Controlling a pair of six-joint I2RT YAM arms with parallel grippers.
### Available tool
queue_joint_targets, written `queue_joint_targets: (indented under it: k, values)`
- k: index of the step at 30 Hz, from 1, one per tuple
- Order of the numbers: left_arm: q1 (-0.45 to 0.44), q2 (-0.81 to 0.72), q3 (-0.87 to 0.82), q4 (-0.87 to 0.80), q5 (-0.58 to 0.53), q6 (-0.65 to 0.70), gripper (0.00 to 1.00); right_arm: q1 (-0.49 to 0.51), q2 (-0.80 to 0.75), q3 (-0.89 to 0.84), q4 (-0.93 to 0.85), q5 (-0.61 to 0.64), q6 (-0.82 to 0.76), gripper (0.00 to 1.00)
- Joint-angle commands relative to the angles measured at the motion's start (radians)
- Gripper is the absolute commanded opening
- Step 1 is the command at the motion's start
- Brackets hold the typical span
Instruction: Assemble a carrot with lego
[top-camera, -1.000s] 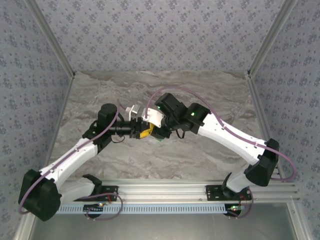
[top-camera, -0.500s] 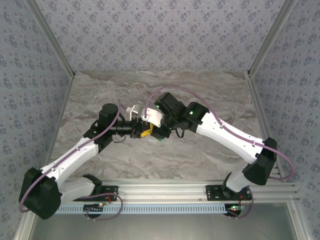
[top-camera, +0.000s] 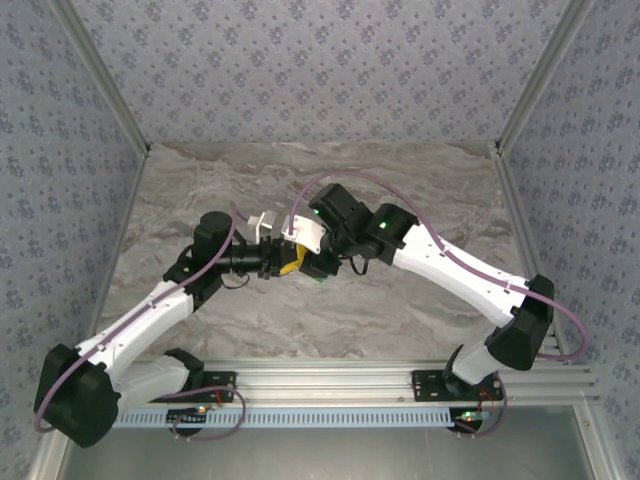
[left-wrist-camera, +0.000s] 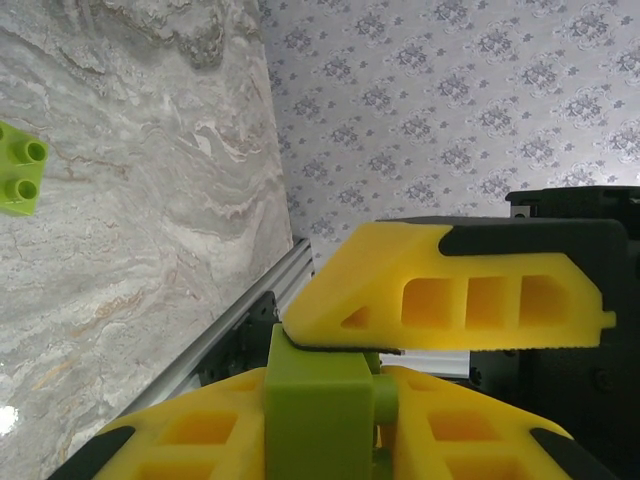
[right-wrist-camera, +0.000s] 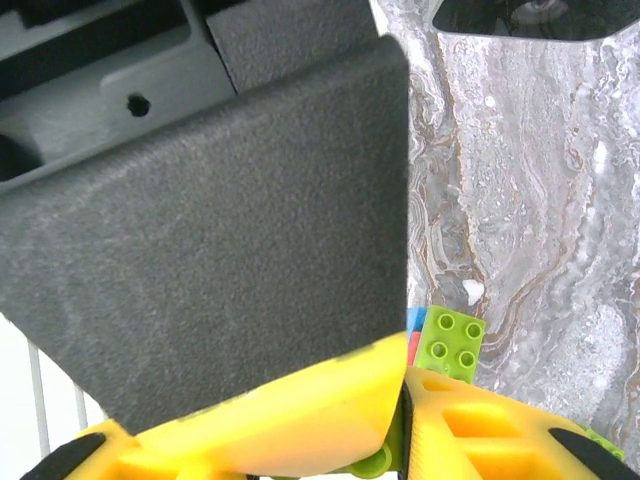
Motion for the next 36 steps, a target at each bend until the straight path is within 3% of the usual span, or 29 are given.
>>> queue_joint_targets:
  k: [1,6,12,17,23,28,33,36]
  values:
    - [-0.018,-0.035,0.011,0.02,0.075,-0.007,0.28,-0.017,0.003,-0.019,0.084,0.044,0.009,0.46]
    - [-0.017,-0.019,0.007,0.111,0.046,-0.101,0.27,-0.043,-0.079,-0.097,0.155,-0.027,0.013,0.65]
    - [-0.018,-0.004,-0.007,0.374,0.005,-0.333,0.28,-0.109,-0.224,-0.224,0.294,-0.189,0.047,0.69]
    - [-0.029,-0.016,0.017,0.448,-0.008,-0.43,0.29,-0.143,-0.282,-0.247,0.308,-0.302,0.036,0.69]
    - [-0.066,-0.029,0.019,0.452,-0.049,-0.455,0.29,-0.17,-0.285,-0.221,0.319,-0.42,0.034,0.7]
    - [-0.07,-0.029,-0.013,0.535,-0.086,-0.515,0.29,-0.168,-0.259,-0.198,0.327,-0.439,0.037,0.69]
    - [-0.07,-0.038,-0.015,0.522,-0.097,-0.517,0.31,-0.166,-0.241,-0.189,0.332,-0.448,0.043,0.55]
    - [-0.07,-0.035,-0.017,0.528,-0.096,-0.521,0.31,-0.164,-0.242,-0.191,0.343,-0.447,0.049,0.51]
